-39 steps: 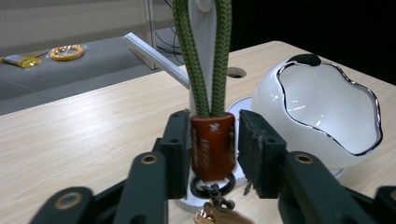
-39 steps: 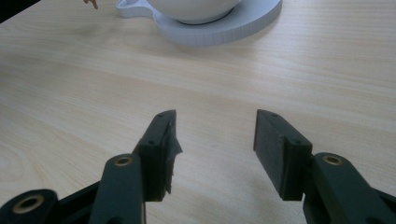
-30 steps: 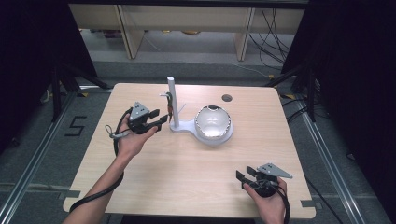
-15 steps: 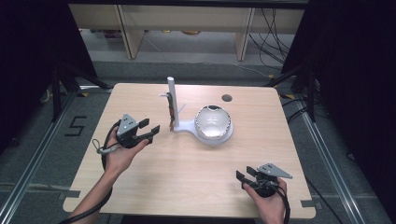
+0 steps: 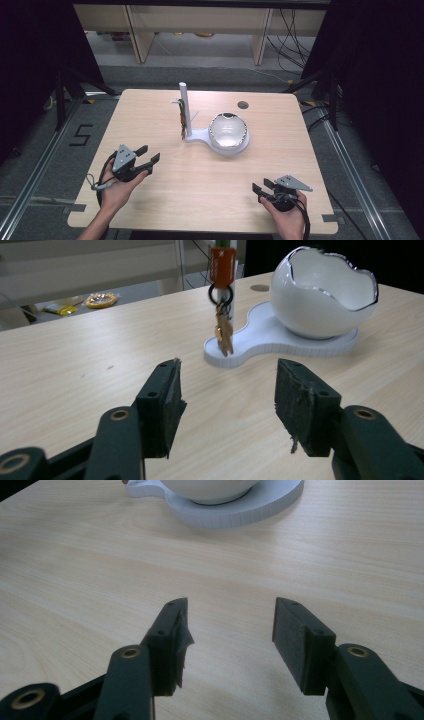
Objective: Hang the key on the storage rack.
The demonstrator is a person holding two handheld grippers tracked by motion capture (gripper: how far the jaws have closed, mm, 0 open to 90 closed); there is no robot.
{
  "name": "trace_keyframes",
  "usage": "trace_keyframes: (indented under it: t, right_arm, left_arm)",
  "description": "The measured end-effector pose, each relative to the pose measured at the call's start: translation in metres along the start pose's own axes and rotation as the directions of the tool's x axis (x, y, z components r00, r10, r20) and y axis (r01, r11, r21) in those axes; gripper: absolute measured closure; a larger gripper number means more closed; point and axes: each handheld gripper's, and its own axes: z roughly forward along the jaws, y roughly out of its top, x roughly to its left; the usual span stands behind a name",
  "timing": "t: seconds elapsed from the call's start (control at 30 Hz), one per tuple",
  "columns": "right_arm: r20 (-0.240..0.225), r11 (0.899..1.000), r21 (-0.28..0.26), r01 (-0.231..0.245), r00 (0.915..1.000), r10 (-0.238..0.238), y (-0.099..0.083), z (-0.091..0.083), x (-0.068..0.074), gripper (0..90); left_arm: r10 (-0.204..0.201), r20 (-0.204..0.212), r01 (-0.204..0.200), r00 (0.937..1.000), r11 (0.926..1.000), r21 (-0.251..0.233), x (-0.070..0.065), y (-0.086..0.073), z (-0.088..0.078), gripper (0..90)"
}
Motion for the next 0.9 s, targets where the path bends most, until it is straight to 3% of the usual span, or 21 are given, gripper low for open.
trace_keyframes:
  t: [0.03,0.07,0.13,0.2,0.3,0.47,0.6,0.77,0.9]
  right_arm:
    - [0.008,1.0,0.007,0.007,0.9999,-0.007,0.0,-0.001,0.0,49.1]
    - [0.01,0.999,-0.004,0.047,0.9989,-0.046,0.0,0.0,-0.003,49.1]
    - [0.004,0.999,-0.006,0.042,0.9991,-0.042,0.001,0.0,-0.003,49.1]
    - [0.02,0.999,-0.003,0.048,0.9987,-0.048,0.0,0.001,-0.003,49.0]
    - [-0.003,0.999,-0.006,0.035,0.9994,-0.036,0.0,0.002,-0.002,49.0]
    - [0.016,0.999,-0.008,0.051,0.9986,-0.051,0.0,0.003,-0.003,48.9]
    - [0.01,0.999,-0.009,0.05,0.9987,-0.05,0.0,0.001,-0.004,48.8]
    - [-0.002,0.999,-0.004,0.043,0.9991,-0.043,-0.001,0.002,-0.004,48.6]
    - [-0.007,0.999,-0.002,0.038,0.9993,-0.038,-0.001,0.002,-0.004,48.5]
  left_arm:
    - [-0.007,-0.003,0.007,1.0,1.0,0.001,0.0,-0.003,-0.002,43.0]
    - [-0.006,-0.004,0.006,1.0,1.0,0.0,0.001,-0.01,-0.004,42.8]
    - [-0.012,-0.018,0.013,0.9998,0.9998,0.013,0.001,-0.014,-0.006,42.2]
    - [-0.012,-0.018,0.012,0.9998,0.9998,0.014,0.003,-0.029,-0.009,42.0]
    - [-0.025,-0.046,0.027,0.9986,0.9991,0.032,0.005,-0.039,-0.014,41.2]
    - [-0.033,-0.062,0.035,0.9975,0.9992,0.02,0.007,-0.051,-0.018,40.6]
    - [-0.05,-0.077,0.051,0.9958,0.9986,0.013,0.006,-0.053,-0.02,39.8]
    - [-0.024,-0.086,0.025,0.996,0.9996,0.013,0.003,-0.053,-0.021,39.2]
    - [-0.025,-0.1,0.027,0.9947,0.9995,0.017,0.002,-0.053,-0.02,37.0]
